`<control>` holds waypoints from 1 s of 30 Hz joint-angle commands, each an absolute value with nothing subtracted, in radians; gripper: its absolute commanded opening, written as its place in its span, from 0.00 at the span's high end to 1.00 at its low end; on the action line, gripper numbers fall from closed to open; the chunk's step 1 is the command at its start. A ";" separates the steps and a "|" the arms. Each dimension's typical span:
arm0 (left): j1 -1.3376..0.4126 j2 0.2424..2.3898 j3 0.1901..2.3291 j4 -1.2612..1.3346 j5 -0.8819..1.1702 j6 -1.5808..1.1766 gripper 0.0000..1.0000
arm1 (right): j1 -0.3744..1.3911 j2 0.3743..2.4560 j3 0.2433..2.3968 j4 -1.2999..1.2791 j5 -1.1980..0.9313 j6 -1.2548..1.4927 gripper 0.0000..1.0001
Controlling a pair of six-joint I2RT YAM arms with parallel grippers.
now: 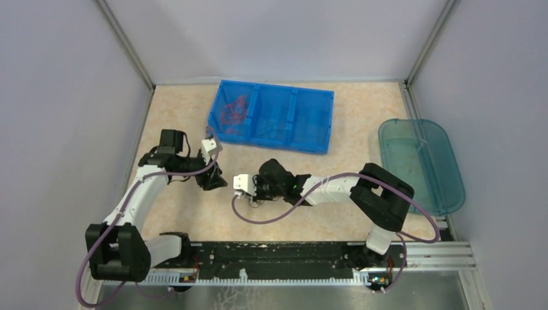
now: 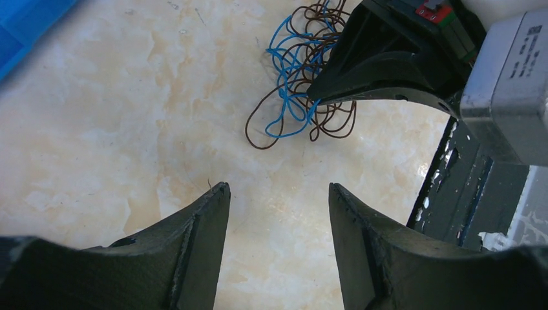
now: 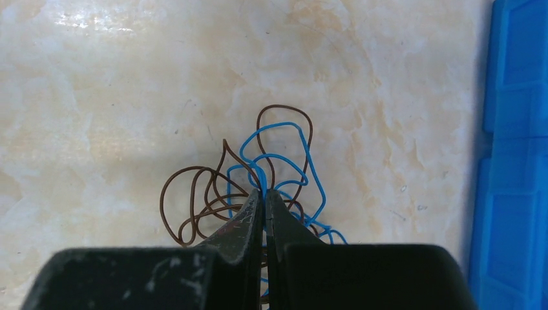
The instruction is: Untangle the cables
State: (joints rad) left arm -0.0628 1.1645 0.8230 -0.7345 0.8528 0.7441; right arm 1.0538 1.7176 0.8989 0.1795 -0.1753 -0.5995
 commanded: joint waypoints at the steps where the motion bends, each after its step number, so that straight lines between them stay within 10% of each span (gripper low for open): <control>1: -0.086 1.201 0.823 -0.715 0.911 0.793 0.37 | 1.062 1.610 0.843 0.320 -0.194 -0.492 1.00; 30: -0.310 1.576 0.965 -0.516 0.900 0.596 0.56 | 1.062 1.564 0.655 0.674 -0.161 -0.337 1.00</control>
